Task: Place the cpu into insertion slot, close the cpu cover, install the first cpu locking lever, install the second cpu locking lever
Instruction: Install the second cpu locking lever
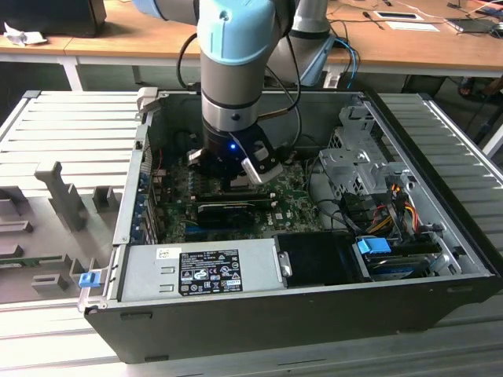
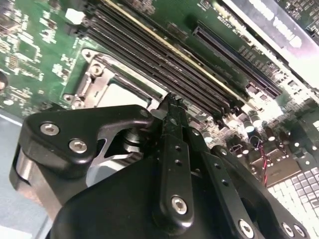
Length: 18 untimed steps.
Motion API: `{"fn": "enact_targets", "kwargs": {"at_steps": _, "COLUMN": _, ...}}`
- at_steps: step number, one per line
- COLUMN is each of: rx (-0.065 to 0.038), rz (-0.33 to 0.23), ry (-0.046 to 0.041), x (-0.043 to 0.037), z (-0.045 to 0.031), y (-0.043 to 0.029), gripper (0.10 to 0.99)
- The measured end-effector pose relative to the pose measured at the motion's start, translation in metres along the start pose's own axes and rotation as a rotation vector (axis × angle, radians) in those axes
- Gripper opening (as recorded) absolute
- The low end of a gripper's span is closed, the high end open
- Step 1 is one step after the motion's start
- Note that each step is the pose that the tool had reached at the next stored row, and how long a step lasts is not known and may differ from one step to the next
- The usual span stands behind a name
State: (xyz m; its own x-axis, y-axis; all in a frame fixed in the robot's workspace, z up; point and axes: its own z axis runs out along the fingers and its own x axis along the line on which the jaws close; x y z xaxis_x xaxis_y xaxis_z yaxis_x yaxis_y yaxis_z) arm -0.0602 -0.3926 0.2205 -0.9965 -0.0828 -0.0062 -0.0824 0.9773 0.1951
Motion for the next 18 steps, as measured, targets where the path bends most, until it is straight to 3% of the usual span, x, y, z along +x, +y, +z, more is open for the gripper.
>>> {"fn": "enact_targets", "kwargs": {"at_steps": 3, "rx": -0.004, "rz": 0.0, "ry": -0.0002, "x": 0.001, "z": 0.0061, "y": -0.0013, "gripper": 0.106}}
{"fn": "enact_targets", "kwargs": {"at_steps": 8, "rx": -0.033, "rz": -0.001, "ry": -0.0027, "x": 0.0038, "z": 0.0073, "y": -0.0046, "gripper": 0.106}}
{"fn": "enact_targets", "kwargs": {"at_steps": 9, "rx": -0.056, "rz": -0.001, "ry": -0.0046, "x": 0.0056, "z": 0.0066, "y": -0.0083, "gripper": 0.106}}
{"fn": "enact_targets", "kwargs": {"at_steps": 10, "rx": -0.068, "rz": -0.001, "ry": -0.0057, "x": 0.0074, "z": 0.0063, "y": -0.0102, "gripper": 0.106}}
{"fn": "enact_targets", "kwargs": {"at_steps": 13, "rx": -0.084, "rz": -0.001, "ry": -0.0069, "x": 0.0099, "z": 0.0054, "y": -0.0153, "gripper": 0.106}}
{"fn": "enact_targets", "kwargs": {"at_steps": 16, "rx": -0.106, "rz": -0.001, "ry": -0.0088, "x": 0.0118, "z": 0.0049, "y": -0.0194, "gripper": 0.106}}
{"fn": "enact_targets", "kwargs": {"at_steps": 18, "rx": -0.111, "rz": -0.001, "ry": -0.0092, "x": 0.0123, "z": 0.0058, "y": -0.02, "gripper": 0.106}}
